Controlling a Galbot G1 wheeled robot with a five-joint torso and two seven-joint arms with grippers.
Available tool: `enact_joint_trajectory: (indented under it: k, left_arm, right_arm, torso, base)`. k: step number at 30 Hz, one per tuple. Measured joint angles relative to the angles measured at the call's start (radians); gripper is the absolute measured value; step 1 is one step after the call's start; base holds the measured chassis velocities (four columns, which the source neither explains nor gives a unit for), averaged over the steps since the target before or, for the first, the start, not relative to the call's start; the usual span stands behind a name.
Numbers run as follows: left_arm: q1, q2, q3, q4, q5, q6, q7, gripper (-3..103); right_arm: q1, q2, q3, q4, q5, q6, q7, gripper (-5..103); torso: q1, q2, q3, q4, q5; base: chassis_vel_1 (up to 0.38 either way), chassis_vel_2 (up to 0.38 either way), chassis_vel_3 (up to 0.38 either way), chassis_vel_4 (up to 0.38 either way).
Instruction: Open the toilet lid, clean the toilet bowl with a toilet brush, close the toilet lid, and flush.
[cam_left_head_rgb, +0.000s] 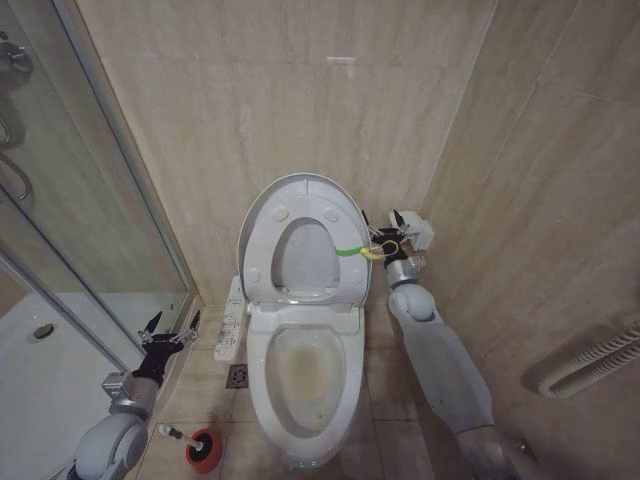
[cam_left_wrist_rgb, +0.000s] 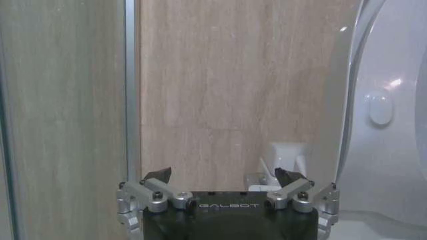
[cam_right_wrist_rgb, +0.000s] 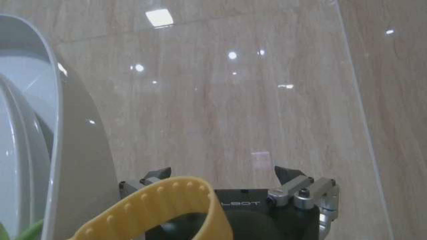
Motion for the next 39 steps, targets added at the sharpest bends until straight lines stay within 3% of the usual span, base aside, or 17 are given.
enact_joint_trajectory:
  k: [18, 26, 39]
  left_arm:
    - [0.0, 0.0, 0.0, 0.0, 0.0, 0.0, 0.0, 100]
    - [0.0, 0.0, 0.0, 0.0, 0.0, 0.0, 0.0, 100]
    - [0.0, 0.0, 0.0, 0.0, 0.0, 0.0, 0.0, 100]
  right_arm:
    - [-0.109, -0.057, -0.066, 0.081, 0.017, 0.026, -0.033, 100]
    - [-0.17, -0.152, -0.027, 0.139, 0.051, 0.032, -0.052, 100]
    - [-0.238, -0.221, 0.02, 0.224, 0.094, 0.026, -0.063, 100]
  torso:
    - [0.0, 0.0, 0.0, 0.0001, 0.0]
    - [0.0, 0.0, 0.0, -0.0002, 0.0001]
    - [0.0, 0.0, 0.0, 0.0, 0.0001]
  base:
    - [0.0, 0.0, 0.0, 0.0]
    - [0.0, 0.0, 0.0, 0.0]
    - [0.0, 0.0, 0.0, 0.0]
